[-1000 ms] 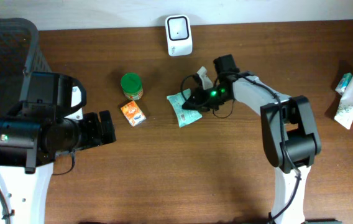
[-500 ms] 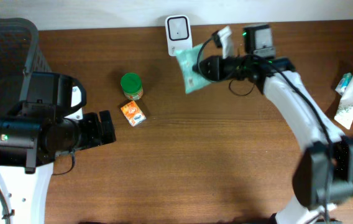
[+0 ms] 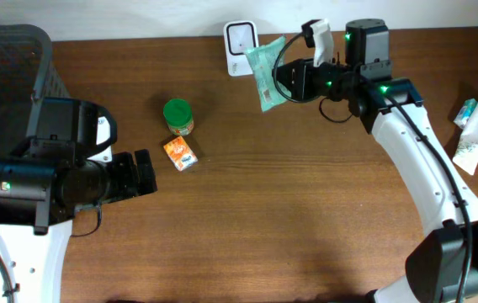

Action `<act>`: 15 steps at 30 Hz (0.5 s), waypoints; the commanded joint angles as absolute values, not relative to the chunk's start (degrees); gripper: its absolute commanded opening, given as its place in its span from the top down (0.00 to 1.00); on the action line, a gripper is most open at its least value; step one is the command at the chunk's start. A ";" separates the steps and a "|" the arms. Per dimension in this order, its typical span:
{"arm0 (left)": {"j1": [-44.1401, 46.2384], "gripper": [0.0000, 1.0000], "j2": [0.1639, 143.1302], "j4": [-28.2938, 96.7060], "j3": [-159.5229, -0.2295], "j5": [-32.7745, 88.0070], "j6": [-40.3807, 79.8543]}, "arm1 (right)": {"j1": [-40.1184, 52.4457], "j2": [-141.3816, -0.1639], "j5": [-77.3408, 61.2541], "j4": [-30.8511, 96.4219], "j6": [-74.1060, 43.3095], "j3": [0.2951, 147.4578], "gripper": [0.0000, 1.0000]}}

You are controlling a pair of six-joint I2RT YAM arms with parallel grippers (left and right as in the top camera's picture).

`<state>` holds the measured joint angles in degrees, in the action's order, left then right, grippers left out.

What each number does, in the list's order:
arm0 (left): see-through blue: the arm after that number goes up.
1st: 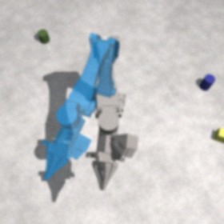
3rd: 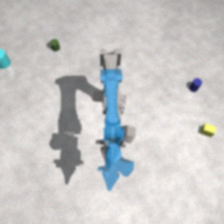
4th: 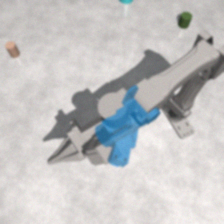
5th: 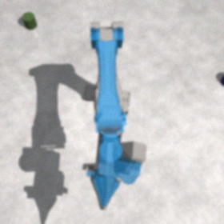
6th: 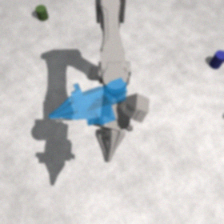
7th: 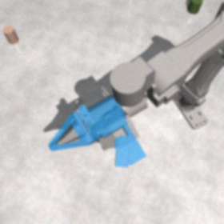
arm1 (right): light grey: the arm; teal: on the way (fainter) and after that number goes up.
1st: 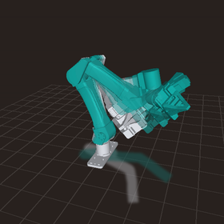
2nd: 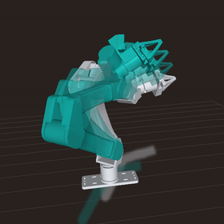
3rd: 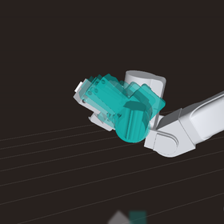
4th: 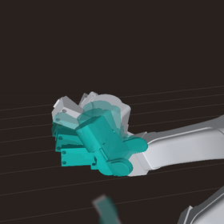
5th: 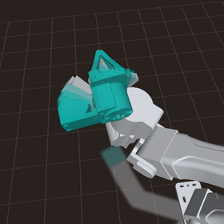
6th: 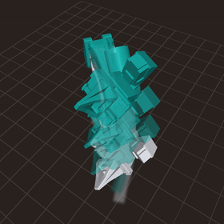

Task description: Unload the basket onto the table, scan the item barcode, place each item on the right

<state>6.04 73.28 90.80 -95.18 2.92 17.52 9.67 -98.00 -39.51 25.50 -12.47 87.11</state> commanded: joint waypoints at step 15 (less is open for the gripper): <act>5.96 0.01 72.73 90.74 -95.37 2.52 17.04 | 9.61 -98.26 -33.34 31.66 -16.73 87.66 0.68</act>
<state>6.04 73.28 90.85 -95.18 2.92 17.52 9.67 -98.02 -42.41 27.51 -16.60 87.20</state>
